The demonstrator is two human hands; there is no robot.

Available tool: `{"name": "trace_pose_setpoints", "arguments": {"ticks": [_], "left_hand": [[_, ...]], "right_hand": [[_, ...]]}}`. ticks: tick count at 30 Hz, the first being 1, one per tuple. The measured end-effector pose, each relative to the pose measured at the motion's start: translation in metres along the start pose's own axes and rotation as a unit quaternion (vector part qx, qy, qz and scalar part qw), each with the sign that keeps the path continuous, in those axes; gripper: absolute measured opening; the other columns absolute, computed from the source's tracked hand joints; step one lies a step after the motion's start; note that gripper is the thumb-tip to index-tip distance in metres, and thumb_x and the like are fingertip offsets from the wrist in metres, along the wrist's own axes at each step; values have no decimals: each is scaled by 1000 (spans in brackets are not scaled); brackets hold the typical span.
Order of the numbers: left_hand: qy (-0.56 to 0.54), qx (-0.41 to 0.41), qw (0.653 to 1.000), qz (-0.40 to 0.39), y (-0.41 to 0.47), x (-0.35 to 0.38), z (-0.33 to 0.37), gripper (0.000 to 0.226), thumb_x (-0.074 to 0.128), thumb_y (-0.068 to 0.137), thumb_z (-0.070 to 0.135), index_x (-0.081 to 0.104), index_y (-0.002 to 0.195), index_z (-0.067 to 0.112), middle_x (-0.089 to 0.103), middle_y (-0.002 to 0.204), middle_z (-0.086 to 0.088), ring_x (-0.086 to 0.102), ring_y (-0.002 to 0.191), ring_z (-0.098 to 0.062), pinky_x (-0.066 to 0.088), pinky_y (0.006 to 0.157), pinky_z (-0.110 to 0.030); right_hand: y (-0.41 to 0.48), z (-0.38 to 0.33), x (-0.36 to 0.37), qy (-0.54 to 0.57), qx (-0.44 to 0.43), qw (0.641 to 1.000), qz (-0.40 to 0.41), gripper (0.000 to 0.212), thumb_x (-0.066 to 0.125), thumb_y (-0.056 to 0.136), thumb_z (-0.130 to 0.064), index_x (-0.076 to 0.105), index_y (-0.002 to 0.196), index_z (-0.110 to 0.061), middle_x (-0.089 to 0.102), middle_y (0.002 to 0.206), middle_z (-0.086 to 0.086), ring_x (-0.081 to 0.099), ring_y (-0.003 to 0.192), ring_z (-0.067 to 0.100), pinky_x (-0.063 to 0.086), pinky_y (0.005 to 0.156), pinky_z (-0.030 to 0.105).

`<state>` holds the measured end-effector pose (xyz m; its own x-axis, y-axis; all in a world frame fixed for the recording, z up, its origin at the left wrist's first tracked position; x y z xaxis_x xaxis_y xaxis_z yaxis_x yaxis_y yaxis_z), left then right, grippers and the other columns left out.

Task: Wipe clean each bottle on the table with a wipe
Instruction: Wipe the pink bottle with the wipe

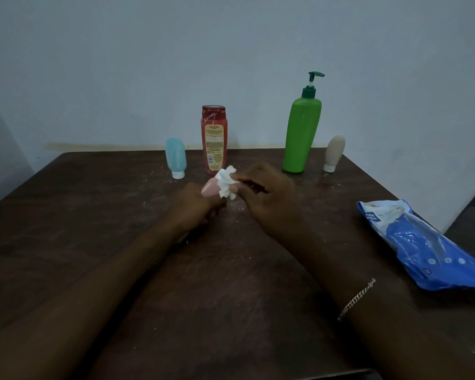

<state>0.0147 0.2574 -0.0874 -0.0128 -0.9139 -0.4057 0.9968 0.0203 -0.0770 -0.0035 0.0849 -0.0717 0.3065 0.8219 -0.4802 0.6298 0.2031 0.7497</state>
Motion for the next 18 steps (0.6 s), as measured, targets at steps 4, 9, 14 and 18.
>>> {"name": "trace_pose_setpoints", "arguments": {"ticks": [4,9,14,18], "left_hand": [[-69,27,993,-90,-10,1,5,29,64,92,17,57,114,2,57,59,-1,46,44,-10,37,40,-22],[-62,53,994,-71,-11,-9,7,18,67,90,13,56,104,13,62,71,-4,52,51,-11,46,50,-24],[109,115,987,-37,-2,-16,-10,33,80,78,13,65,99,34,69,103,5,65,101,-17,56,94,-47],[152,139,977,-54,-2,-16,-9,33,80,79,17,63,97,37,66,100,12,64,99,-11,54,95,-40]], "right_hand": [[-2,3,-2,-105,-91,990,-23,15,67,86,-4,69,101,-5,57,97,4,52,83,8,40,72,11],[-4,10,-9,-75,7,997,2,10,68,87,-8,69,96,-10,59,96,-4,53,79,4,42,69,11],[0,8,-14,80,123,989,-23,19,72,85,-12,71,104,-13,69,99,-7,64,88,-1,52,77,14],[-1,9,-9,34,80,995,-56,17,71,83,-8,74,98,-15,67,102,-5,62,92,1,50,79,12]]}}
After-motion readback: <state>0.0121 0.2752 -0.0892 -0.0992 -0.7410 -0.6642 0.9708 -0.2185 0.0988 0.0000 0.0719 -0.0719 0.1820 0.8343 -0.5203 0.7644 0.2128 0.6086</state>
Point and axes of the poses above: each hand's wrist, its own y-axis towards the middle knuckle, its own x-axis out of the palm, z = x × y, the point moved 1 cm from there along y, towards the middle knuckle
